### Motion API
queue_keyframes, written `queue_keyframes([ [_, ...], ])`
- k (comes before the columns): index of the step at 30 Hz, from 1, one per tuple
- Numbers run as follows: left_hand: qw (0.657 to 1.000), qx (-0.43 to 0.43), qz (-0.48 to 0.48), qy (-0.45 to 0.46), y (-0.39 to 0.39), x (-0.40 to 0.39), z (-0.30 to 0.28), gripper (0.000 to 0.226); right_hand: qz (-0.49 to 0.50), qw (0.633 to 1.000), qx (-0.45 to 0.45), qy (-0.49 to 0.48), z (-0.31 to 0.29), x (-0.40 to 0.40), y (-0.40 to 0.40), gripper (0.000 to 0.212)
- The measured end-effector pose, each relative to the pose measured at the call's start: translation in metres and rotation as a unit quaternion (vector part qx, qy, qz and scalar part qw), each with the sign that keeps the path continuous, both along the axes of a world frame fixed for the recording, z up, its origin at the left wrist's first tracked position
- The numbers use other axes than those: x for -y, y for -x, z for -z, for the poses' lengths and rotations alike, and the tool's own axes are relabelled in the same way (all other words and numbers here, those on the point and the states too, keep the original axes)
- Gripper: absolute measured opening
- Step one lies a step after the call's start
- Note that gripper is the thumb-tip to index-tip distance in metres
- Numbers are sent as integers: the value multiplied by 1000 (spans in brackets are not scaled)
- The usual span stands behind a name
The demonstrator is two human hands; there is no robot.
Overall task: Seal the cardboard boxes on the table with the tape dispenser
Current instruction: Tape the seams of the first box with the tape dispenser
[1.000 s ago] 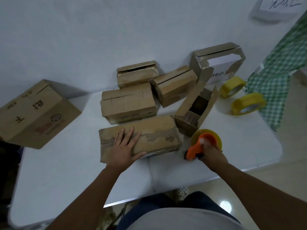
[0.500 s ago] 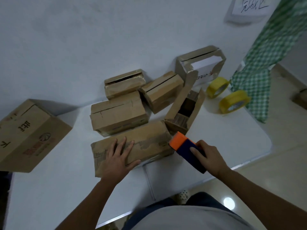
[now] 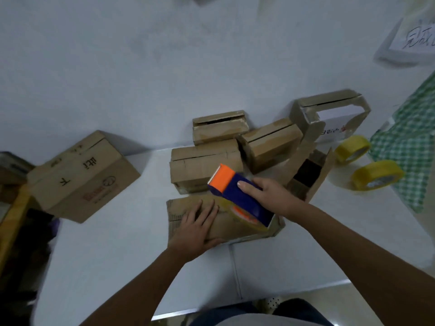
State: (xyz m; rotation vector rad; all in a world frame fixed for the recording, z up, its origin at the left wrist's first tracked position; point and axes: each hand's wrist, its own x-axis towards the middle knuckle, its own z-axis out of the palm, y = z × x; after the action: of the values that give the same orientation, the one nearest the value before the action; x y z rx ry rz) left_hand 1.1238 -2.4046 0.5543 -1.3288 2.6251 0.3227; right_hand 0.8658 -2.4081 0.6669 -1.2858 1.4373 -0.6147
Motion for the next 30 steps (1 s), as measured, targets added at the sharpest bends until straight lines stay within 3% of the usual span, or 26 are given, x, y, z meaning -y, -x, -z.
queue_keyframes([
  [4,998,-30,53,-30,-31,15,3,93,-34,998,-54,-28,23,10,-21,50],
  [8,999,-5,51,3,-59,28,2,100,-56,994,-74,-57,19,19,-24,60],
  [14,999,-15,42,20,-64,27,8,93,-135,983,-114,-53,12,39,-36,70],
  [18,996,-69,49,20,-64,28,6,86,-196,971,-133,-14,4,57,-61,74],
  [22,982,-185,25,24,-66,23,9,90,-251,956,-147,-29,11,61,-82,66],
  [25,980,-198,4,27,-67,21,14,92,-242,957,-155,-25,14,62,-82,62],
  [30,973,-231,-1,10,-68,22,17,89,-235,960,-153,-15,17,58,-83,76],
])
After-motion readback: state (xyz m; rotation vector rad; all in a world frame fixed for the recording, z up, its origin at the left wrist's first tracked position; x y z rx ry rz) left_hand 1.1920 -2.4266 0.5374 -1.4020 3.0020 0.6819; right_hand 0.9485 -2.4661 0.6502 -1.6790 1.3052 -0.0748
